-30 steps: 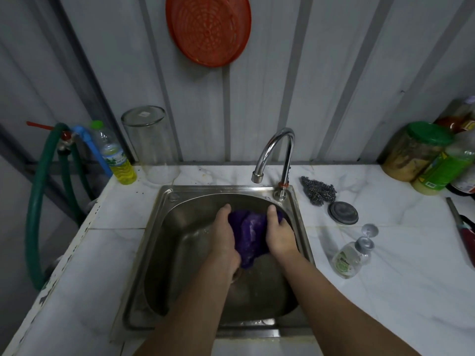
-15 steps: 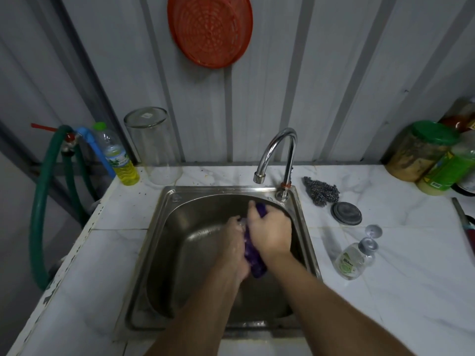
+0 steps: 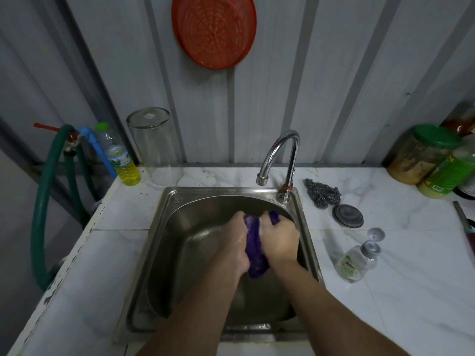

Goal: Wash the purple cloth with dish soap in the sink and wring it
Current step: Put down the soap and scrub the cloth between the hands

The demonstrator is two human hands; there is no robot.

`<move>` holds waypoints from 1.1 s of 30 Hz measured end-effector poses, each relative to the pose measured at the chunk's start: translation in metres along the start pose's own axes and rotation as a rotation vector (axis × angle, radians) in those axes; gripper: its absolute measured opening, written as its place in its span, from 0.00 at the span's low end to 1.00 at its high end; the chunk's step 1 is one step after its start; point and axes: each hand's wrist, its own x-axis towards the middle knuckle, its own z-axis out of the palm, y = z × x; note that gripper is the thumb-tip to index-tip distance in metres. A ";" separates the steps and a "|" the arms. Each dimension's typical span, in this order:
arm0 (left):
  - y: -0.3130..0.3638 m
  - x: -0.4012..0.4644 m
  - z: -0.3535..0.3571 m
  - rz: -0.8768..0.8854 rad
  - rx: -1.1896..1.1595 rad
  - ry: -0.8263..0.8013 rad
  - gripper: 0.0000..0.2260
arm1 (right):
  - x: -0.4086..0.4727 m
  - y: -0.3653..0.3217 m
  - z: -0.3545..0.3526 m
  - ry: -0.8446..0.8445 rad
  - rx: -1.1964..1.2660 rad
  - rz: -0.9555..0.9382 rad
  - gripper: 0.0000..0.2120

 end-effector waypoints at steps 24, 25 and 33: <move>0.013 0.023 -0.023 0.155 -0.052 0.069 0.13 | -0.038 0.004 0.007 -0.182 0.388 0.016 0.02; 0.014 0.026 -0.029 0.186 -0.021 0.084 0.11 | -0.050 0.003 0.006 -0.192 0.341 -0.147 0.02; -0.015 0.010 -0.012 0.113 0.044 -0.058 0.12 | -0.023 -0.025 0.016 -0.005 -0.079 -0.153 0.21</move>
